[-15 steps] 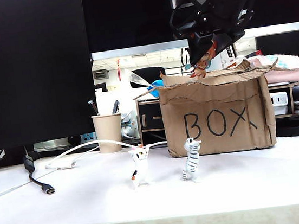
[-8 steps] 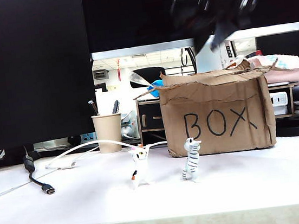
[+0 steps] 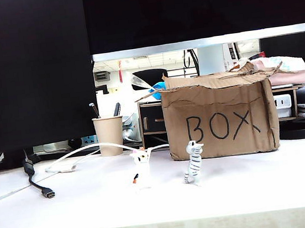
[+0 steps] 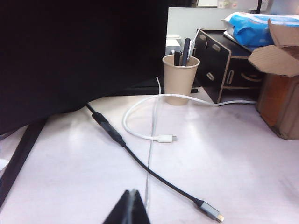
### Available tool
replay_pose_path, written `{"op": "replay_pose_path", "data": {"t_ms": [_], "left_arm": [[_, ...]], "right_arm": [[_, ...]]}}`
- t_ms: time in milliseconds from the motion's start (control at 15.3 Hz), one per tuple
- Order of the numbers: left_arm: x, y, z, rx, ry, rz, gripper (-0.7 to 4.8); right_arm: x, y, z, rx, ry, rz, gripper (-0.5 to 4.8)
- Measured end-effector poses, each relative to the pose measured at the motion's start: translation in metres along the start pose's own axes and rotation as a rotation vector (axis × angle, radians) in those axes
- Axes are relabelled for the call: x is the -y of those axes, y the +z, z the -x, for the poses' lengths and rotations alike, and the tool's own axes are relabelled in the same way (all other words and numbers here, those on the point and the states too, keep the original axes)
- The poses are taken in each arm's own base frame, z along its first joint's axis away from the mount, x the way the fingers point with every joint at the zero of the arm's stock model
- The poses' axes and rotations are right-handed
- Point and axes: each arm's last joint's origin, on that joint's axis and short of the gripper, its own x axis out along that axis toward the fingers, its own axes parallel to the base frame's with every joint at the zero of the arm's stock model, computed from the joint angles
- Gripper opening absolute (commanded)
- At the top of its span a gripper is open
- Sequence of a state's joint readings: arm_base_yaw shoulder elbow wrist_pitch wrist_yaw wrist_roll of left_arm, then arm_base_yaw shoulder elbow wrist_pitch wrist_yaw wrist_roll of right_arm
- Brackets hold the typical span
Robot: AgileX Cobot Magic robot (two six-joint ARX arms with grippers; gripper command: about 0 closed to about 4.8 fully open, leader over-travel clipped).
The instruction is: Put the doll that is least similar in size compared to the others into the paper box.
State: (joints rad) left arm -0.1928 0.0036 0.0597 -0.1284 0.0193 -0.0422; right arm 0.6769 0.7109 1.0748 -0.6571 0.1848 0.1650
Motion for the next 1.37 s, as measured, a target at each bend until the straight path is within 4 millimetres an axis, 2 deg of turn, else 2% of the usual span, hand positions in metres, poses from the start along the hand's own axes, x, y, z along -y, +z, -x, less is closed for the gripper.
{"op": "replay_pose_path", "data": {"t_ms": [130, 196, 326, 391, 652, 1240, 1370], "left_arm": [[-0.002, 0.000, 0.000, 0.001, 0.022, 0.002, -0.05], [-0.004, 0.000, 0.000, 0.001, 0.042, 0.003, -0.05], [-0.005, 0.000, 0.000, 0.002, 0.057, 0.004, -0.05], [-0.005, 0.000, 0.000, 0.002, 0.054, 0.004, -0.05], [-0.008, 0.000, 0.000, 0.002, 0.081, 0.006, -0.05], [-0.008, 0.000, 0.000, 0.001, 0.081, 0.006, -0.05], [-0.008, 0.000, 0.000, 0.001, 0.081, 0.006, -0.05]], "right_arm": [[0.002, -0.031, 0.041, 0.095, 0.098, -0.100, -0.05], [0.011, -0.052, 0.061, 0.139, 0.146, -0.152, -0.05], [0.029, -0.074, 0.081, 0.227, 0.168, -0.234, -0.05], [0.039, -0.095, 0.084, 0.233, 0.163, -0.292, -0.05], [0.045, -0.108, 0.086, 0.240, 0.144, -0.317, -0.05], [0.045, -0.112, 0.085, 0.192, 0.152, -0.286, -0.05], [0.045, -0.113, 0.087, 0.220, 0.028, -0.309, -0.05]]}}
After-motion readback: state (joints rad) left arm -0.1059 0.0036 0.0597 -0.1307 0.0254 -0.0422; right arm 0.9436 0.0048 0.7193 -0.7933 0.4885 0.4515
